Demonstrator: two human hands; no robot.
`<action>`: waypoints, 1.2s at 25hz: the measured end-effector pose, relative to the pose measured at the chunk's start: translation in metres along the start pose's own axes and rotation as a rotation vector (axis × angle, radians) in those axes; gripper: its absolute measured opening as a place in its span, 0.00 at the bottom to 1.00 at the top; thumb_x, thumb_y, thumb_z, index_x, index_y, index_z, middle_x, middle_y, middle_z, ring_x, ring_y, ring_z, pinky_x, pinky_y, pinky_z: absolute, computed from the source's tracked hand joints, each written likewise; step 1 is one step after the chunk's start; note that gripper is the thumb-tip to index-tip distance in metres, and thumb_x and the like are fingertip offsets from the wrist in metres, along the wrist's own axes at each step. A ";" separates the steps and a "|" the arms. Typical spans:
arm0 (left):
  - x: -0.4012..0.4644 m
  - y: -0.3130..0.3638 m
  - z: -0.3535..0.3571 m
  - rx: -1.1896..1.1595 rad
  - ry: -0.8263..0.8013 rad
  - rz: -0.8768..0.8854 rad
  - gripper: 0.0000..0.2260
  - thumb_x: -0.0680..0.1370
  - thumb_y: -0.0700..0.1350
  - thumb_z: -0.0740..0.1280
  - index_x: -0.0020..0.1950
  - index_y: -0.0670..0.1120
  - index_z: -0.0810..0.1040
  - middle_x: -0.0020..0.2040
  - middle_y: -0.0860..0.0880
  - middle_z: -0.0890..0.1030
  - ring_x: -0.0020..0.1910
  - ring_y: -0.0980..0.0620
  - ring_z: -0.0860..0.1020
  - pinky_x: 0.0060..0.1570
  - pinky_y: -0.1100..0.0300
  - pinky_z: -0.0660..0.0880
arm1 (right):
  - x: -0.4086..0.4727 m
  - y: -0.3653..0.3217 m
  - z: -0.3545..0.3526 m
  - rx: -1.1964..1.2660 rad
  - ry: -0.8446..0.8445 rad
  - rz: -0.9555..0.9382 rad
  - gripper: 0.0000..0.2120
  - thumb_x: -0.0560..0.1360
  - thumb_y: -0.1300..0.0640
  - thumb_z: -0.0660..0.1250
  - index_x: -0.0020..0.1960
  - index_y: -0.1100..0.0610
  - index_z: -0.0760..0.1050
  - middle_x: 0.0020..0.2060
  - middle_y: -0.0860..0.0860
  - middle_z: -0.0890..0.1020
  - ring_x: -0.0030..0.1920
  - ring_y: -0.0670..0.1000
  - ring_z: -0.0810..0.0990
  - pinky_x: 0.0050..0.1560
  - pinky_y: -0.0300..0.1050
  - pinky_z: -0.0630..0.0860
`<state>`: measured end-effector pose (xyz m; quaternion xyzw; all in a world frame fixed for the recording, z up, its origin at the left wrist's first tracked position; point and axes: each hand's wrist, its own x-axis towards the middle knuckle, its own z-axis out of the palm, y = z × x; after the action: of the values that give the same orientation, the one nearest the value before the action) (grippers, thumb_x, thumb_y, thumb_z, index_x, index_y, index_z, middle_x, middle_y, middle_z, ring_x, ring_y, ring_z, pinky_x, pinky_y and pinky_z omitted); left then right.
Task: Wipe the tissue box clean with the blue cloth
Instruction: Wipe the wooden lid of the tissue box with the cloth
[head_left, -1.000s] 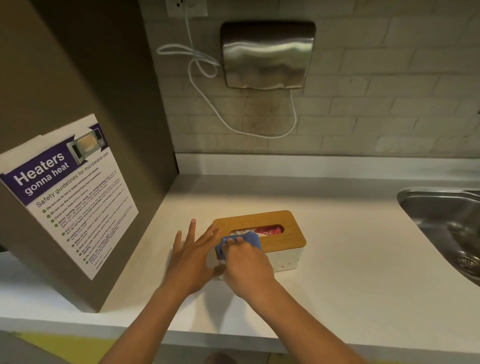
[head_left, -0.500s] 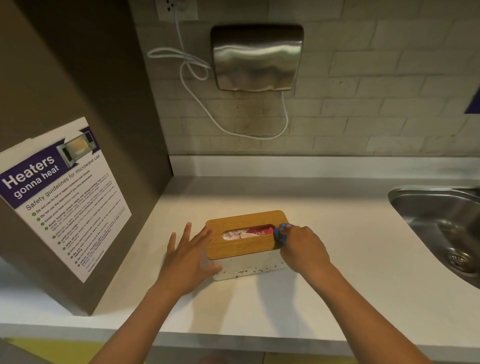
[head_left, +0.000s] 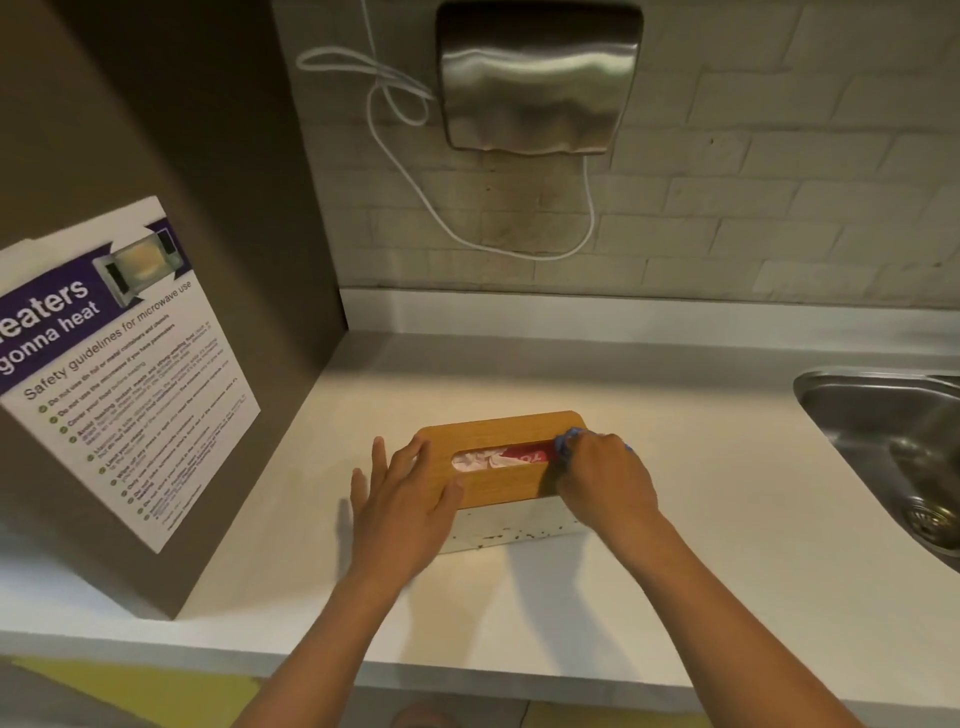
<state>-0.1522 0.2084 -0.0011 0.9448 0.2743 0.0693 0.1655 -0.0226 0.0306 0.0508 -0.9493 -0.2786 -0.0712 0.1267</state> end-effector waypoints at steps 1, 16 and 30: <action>0.000 -0.002 -0.001 -0.001 -0.013 0.004 0.29 0.84 0.64 0.49 0.84 0.57 0.49 0.84 0.57 0.49 0.83 0.45 0.39 0.78 0.39 0.42 | 0.010 -0.003 0.000 -0.004 -0.033 0.032 0.13 0.74 0.66 0.56 0.49 0.53 0.76 0.40 0.50 0.77 0.39 0.53 0.75 0.46 0.42 0.68; 0.001 -0.008 -0.006 0.019 -0.064 0.026 0.35 0.80 0.71 0.50 0.83 0.59 0.44 0.84 0.59 0.46 0.82 0.47 0.37 0.79 0.39 0.41 | 0.035 -0.071 0.024 0.096 -0.101 -0.180 0.10 0.74 0.64 0.60 0.51 0.55 0.76 0.46 0.51 0.80 0.46 0.53 0.79 0.40 0.42 0.71; -0.004 0.001 -0.017 0.214 -0.090 0.060 0.31 0.83 0.66 0.49 0.83 0.54 0.52 0.84 0.52 0.50 0.82 0.38 0.39 0.78 0.37 0.42 | -0.007 0.015 0.001 0.118 -0.006 -0.033 0.12 0.75 0.65 0.58 0.54 0.56 0.76 0.43 0.55 0.80 0.43 0.59 0.78 0.36 0.43 0.66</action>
<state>-0.1588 0.2101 0.0145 0.9670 0.2440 0.0022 0.0736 -0.0197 0.0151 0.0459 -0.9358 -0.2981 -0.0537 0.1805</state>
